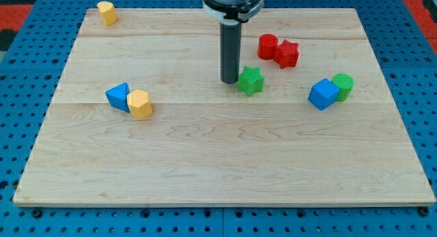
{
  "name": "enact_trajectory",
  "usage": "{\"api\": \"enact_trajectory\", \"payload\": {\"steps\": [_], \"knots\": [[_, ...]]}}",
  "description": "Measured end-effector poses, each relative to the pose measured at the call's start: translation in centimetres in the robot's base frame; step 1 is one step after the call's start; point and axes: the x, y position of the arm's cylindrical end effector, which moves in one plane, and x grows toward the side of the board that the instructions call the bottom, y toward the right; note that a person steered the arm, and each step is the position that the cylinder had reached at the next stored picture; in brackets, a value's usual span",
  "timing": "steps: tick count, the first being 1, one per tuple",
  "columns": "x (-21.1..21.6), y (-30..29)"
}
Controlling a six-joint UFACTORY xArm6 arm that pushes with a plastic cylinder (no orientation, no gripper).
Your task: Push the green star slightly to right
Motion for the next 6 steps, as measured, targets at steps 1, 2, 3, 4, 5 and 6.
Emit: {"api": "enact_trajectory", "payload": {"steps": [1,2,3,4,5,6], "knots": [[-0.1,7.0],[-0.1,4.9],[2.1,3.2],[3.4,7.1],[2.8,9.9],[2.3,6.8]]}}
